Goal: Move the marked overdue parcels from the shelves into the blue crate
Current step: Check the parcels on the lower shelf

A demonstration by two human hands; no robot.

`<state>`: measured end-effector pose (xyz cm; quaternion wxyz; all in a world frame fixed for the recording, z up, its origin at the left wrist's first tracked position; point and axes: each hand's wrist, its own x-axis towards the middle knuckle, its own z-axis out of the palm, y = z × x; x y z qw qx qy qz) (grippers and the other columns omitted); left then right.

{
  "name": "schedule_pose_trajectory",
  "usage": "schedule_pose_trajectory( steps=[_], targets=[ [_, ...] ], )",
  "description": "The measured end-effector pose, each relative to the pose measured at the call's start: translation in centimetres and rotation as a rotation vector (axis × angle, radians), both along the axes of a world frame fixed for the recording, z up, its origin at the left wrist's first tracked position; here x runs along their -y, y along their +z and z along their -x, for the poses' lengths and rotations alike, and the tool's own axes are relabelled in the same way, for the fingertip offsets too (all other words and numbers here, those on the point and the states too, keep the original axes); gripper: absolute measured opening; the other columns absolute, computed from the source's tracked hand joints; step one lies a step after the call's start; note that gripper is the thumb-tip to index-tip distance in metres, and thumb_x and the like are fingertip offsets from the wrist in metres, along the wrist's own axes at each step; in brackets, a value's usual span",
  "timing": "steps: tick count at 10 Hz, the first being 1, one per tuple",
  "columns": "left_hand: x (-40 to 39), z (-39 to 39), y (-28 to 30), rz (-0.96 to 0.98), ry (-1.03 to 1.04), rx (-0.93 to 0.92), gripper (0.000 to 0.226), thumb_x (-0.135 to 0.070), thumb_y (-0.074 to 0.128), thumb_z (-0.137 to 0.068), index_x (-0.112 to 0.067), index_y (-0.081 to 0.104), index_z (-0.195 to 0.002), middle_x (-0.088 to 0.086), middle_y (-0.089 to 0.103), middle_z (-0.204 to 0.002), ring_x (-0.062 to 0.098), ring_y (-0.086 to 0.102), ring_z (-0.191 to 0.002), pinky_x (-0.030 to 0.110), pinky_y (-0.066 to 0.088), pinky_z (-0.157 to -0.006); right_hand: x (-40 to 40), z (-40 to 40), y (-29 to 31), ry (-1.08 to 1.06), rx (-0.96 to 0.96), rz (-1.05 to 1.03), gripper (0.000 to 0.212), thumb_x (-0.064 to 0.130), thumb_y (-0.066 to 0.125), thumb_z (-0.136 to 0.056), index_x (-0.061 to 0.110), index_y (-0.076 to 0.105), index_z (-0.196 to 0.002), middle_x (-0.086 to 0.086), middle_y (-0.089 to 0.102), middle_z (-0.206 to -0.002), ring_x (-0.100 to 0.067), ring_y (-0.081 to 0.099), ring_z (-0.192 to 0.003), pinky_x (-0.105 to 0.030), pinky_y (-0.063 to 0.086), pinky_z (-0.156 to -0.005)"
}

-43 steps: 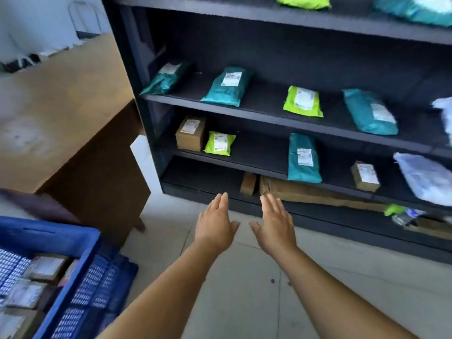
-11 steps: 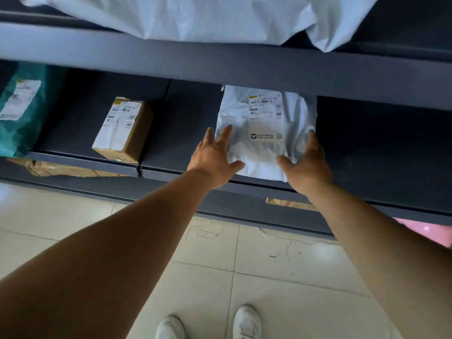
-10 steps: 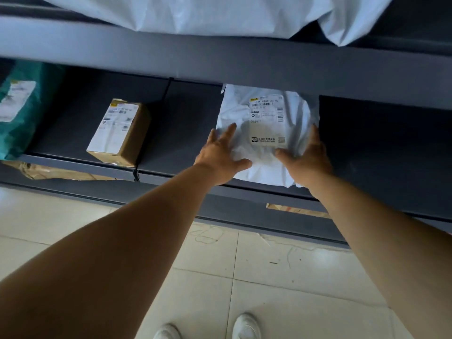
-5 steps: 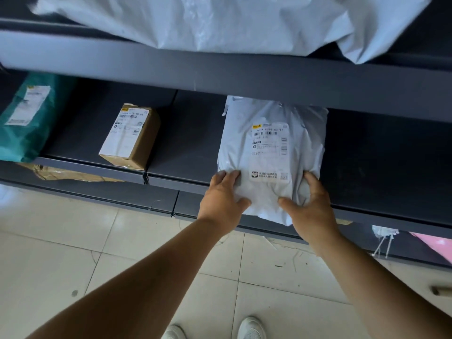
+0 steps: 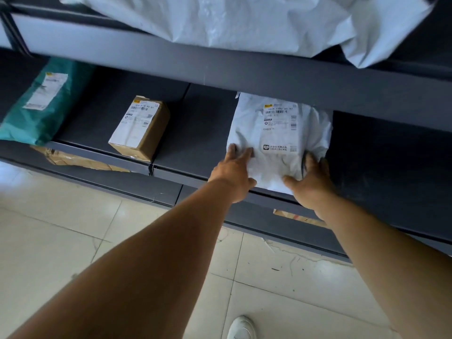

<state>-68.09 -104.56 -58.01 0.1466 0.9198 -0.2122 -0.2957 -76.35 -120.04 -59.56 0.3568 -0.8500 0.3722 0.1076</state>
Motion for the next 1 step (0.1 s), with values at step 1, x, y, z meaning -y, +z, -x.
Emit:
schedule_pose_trajectory(
  steps=[1],
  targets=[
    [-1.33,0.61,0.80,-0.009,0.003,0.059,0.079,-0.036,0.056,-0.092,-0.035,0.004,-0.151,0.002,-0.010,-0.160,0.030,0.025,-0.142,0.042,0.032,-0.111,-0.83,0.38,1.23,0.022,-0.058,0.079,0.084,0.044,0.062,-0.086,0.035,0.010,-0.151,-0.008,-0.007,-0.159,-0.034,0.009,-0.145,-0.048,0.021,-0.116]
  ],
)
